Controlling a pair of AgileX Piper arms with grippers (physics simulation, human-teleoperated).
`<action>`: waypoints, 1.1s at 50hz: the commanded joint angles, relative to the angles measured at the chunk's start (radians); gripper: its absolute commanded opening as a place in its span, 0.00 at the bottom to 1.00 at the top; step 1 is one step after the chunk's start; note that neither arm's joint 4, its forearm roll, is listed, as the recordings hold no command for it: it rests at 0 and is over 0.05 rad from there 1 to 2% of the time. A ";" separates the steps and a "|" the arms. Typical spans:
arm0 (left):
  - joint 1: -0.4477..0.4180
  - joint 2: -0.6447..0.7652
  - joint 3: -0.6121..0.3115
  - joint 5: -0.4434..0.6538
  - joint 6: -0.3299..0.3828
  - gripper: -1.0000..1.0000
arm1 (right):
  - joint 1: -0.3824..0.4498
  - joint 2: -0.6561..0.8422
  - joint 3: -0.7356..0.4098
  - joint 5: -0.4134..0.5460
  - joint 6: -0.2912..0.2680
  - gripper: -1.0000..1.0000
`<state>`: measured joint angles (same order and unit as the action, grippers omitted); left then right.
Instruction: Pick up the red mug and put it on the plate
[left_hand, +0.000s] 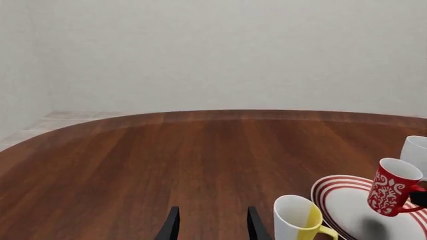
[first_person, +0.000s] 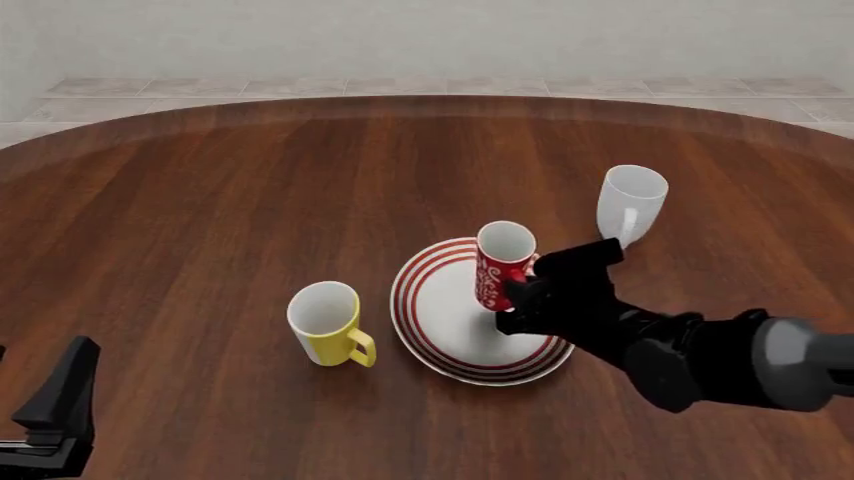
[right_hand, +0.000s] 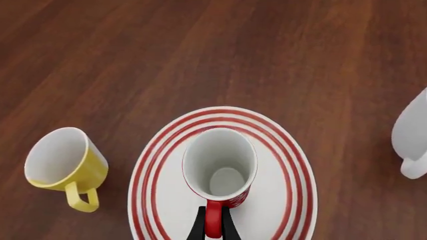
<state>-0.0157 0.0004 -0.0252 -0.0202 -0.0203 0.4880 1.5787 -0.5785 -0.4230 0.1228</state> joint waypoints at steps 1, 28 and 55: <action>0.000 0.000 0.009 -0.009 -0.002 1.00 | -0.002 0.023 -0.006 -0.017 0.004 0.00; -0.001 0.000 -0.005 0.004 -0.004 1.00 | 0.005 0.067 -0.019 -0.031 0.005 0.00; 0.000 0.000 0.010 -0.013 -0.009 1.00 | 0.007 0.072 -0.020 -0.029 -0.005 0.00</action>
<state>-0.0159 0.0003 -0.0172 -0.0303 -0.0277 0.4940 1.6481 -0.5925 -0.4529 0.1136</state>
